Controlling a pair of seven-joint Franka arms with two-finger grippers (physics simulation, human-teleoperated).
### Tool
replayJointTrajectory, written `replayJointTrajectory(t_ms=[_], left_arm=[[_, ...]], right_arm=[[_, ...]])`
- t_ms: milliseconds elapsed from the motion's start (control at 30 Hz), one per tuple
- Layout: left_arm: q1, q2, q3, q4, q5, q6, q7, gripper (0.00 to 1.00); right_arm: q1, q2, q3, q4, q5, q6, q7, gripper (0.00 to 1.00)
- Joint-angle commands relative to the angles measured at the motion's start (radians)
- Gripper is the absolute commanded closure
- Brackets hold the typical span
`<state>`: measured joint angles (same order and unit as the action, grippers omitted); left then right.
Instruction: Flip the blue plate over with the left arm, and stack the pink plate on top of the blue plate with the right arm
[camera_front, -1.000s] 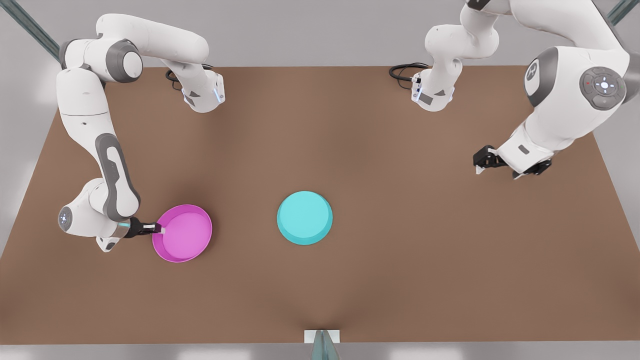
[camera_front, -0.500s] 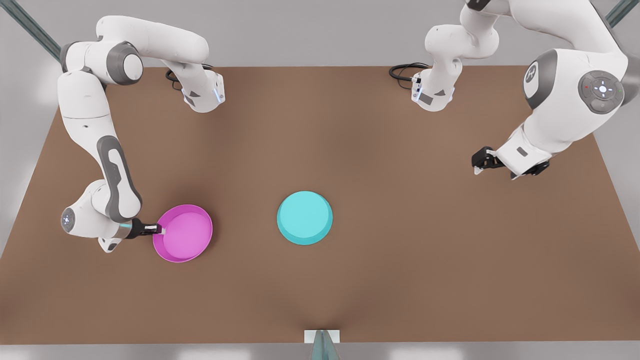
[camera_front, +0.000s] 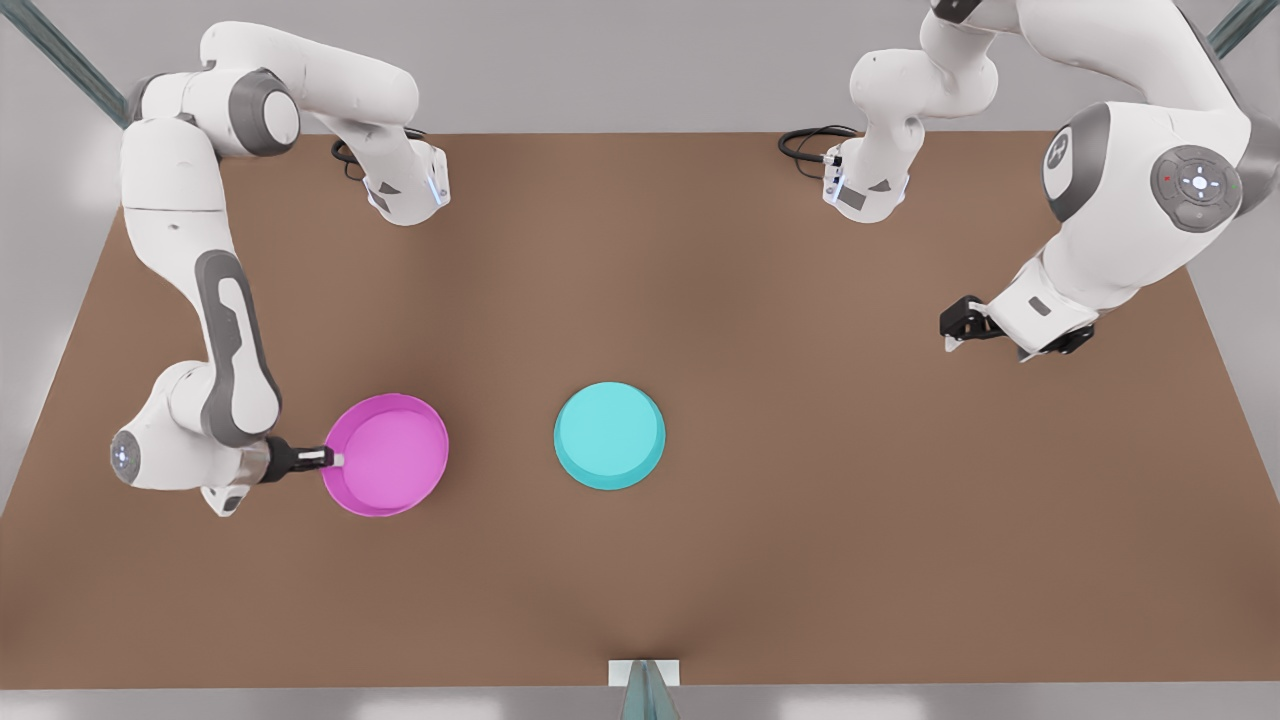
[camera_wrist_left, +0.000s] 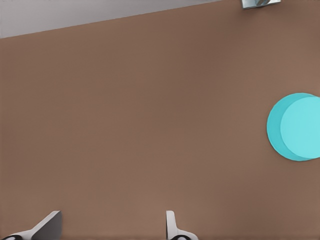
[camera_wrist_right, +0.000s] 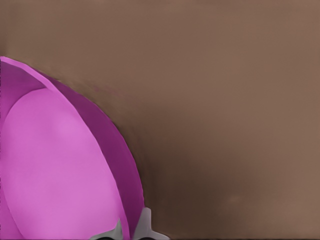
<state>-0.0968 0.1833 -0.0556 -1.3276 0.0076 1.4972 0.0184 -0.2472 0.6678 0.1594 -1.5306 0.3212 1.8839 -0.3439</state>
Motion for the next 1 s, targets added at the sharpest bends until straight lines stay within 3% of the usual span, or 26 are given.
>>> replayJointTrajectory(t_ms=[0, 133, 200, 300, 700, 833, 967], left_arm=[[0.000, -0.001, 0.000, 0.001, 0.000, 0.000, 0.000, 0.00], [0.000, -0.001, 0.000, 0.001, 0.002, 0.000, 0.002, 0.00], [-0.001, -0.001, 0.000, 0.001, 0.002, 0.000, 0.002, 0.00], [0.000, -0.001, 0.000, 0.001, 0.000, 0.002, 0.000, 0.00], [0.000, 0.004, -0.001, -0.001, 0.000, 0.005, 0.002, 0.00], [-0.001, 0.002, -0.001, 0.001, 0.000, 0.005, 0.002, 0.00], [0.000, 0.002, -0.001, 0.001, 0.000, 0.006, 0.000, 0.00]], right_arm=[[0.012, -0.011, 0.000, 0.001, 0.004, -0.012, 0.006, 0.79], [0.242, -0.036, -0.015, 0.010, -0.001, -0.013, 0.011, 0.79], [0.401, -0.024, -0.072, 0.041, 0.009, -0.005, 0.045, 0.79], [0.517, -0.007, -0.072, 0.044, 0.009, 0.037, 0.135, 0.79], [0.628, 0.069, -0.070, 0.073, 0.009, 0.195, 0.240, 0.79], [0.628, 0.075, -0.070, 0.073, 0.012, 0.196, 0.244, 0.28], [0.628, 0.076, -0.070, 0.073, 0.013, 0.195, 0.244, 0.14]])
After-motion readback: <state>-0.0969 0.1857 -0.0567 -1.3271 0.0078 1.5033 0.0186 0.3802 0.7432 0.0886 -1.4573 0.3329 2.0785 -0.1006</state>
